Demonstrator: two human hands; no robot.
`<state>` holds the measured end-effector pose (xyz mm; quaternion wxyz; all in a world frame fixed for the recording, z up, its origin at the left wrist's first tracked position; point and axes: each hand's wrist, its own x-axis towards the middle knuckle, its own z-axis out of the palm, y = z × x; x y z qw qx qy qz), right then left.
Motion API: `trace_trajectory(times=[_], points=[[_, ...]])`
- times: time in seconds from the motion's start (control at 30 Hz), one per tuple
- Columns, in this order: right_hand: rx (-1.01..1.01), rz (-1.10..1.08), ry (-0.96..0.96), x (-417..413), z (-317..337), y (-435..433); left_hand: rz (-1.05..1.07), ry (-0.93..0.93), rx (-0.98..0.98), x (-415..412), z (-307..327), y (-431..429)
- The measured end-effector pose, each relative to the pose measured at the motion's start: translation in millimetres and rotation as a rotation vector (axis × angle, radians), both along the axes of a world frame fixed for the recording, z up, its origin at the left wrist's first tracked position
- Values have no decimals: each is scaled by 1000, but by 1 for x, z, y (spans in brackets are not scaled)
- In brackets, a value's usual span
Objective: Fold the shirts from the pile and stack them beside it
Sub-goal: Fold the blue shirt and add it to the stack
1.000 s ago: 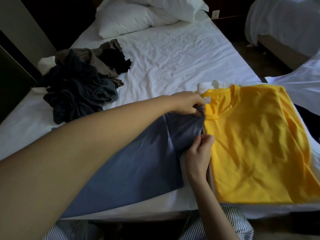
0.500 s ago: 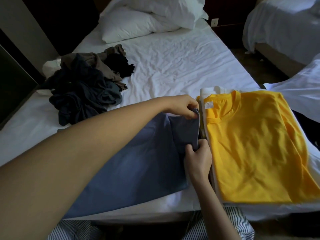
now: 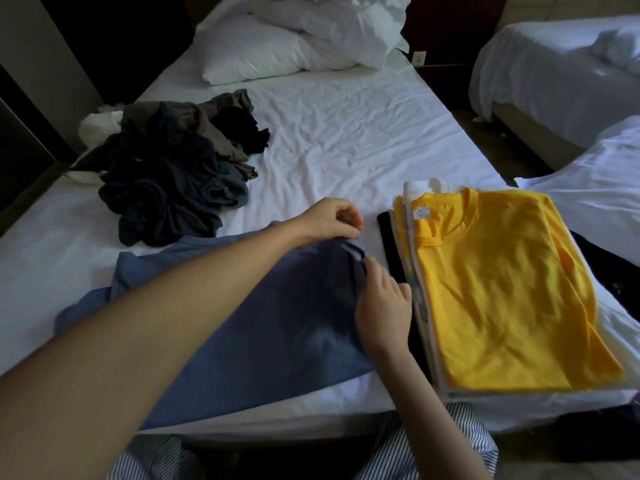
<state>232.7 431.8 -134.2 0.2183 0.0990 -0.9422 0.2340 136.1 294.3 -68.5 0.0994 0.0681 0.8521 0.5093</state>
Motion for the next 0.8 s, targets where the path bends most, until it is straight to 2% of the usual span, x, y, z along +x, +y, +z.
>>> trace_trajectory(times=[0.13,0.23,0.3,0.37,0.43,0.47,0.53,0.6,0.8], points=[[169,213,76,9,-19,-9,152,-101,76,25,-22,-34],[269,410,37,19,-31,-7,176,-111,-85,43,-51,-53],[239,397,-22,23,-37,0,242,41,-325,45,-71,-62],[182,324,-108,24,-43,7,330,252,-449,48,-80,-58],[212,324,-198,25,-54,11,228,414,-512,55,-86,-43],[225,336,-236,26,-58,13,85,428,-608,61,-90,-34],[185,333,-265,30,-63,15,-133,328,-853,76,-105,-21],[123,306,-256,36,-65,18,-140,255,-966,83,-116,-20],[-5,351,-258,39,-69,24,-146,187,-997,94,-116,-21]])
